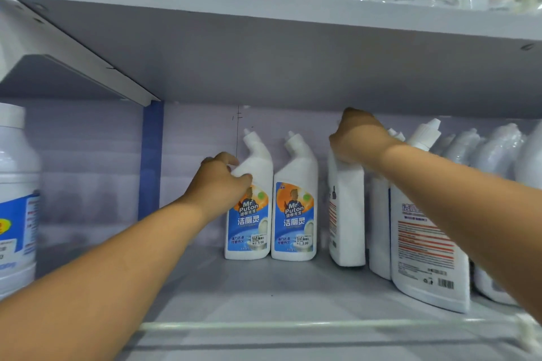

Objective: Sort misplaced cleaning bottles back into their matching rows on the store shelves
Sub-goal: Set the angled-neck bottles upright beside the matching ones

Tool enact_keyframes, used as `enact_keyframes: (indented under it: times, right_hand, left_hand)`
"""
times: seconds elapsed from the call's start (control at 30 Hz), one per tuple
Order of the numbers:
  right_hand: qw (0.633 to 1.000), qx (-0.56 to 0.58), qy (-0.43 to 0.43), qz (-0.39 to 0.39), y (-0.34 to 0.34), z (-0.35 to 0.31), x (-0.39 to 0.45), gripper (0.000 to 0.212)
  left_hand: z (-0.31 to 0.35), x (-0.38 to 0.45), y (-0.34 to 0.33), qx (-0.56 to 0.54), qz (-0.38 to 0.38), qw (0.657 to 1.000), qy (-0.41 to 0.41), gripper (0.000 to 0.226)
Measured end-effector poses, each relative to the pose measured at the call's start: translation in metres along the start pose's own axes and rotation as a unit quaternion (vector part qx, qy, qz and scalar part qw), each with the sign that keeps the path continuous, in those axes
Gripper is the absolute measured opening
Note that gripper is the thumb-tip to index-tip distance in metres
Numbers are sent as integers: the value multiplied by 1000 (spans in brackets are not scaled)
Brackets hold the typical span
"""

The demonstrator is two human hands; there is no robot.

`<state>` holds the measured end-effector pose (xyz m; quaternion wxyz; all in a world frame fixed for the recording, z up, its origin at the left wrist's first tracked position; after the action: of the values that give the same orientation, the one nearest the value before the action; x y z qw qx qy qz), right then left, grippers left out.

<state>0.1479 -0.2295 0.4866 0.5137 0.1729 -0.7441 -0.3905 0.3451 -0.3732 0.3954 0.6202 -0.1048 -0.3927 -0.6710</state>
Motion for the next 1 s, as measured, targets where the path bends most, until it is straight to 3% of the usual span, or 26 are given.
enact_keyframes:
  times: [0.1, 0.2, 0.27, 0.37, 0.53, 0.6, 0.7, 0.87, 0.93, 1.0]
  right_hand:
    - [1000, -7, 21, 2, 16, -11, -12, 23]
    - [999, -3, 52, 4, 21, -30, -21, 19]
    - [998, -1, 58, -5, 16, -43, -25, 26]
    - [997, 37, 71, -13, 5, -60, -26, 28]
    - [985, 106, 136, 15, 4, -69, -33, 35]
    - [983, 137, 118, 10, 12, -53, -34, 39]
    - [975, 187, 101, 69, 36, -8, -46, 28]
    - [977, 106, 43, 179, 64, 77, -83, 18]
    - [984, 91, -12, 153, 57, 100, -83, 27]
    - [992, 71, -75, 72, 39, 116, -80, 44]
  left_hand:
    - [24, -12, 0, 2, 32, 997, -72, 24]
    - [48, -29, -7, -72, -16, 992, -102, 18]
    - [59, -41, -15, -112, -89, 985, -92, 28]
    - [63, -53, -25, -141, -190, 971, -38, 64]
    - [55, -46, -13, -86, -133, 987, -35, 59]
    - [51, -43, -11, -63, -137, 988, -44, 51]
    - [49, -40, -9, -51, -138, 988, -49, 47]
    - [44, -34, -7, -48, -140, 988, -46, 46]
    - [41, -31, -4, -47, -147, 987, -45, 46]
    - [39, -27, 0, -39, -157, 986, -45, 47]
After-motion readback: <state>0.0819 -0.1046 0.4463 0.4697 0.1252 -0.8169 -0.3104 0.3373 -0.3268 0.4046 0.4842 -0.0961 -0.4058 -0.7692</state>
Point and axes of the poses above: each hand's wrist, its own x-axis towards the middle knuckle, its own y-axis out of the back of the hand, z = x × y, the point moved 5 cm from there along x, towards the middle knuckle, and after that the axes turned 1 degree about -x, right-handed, at the moved point
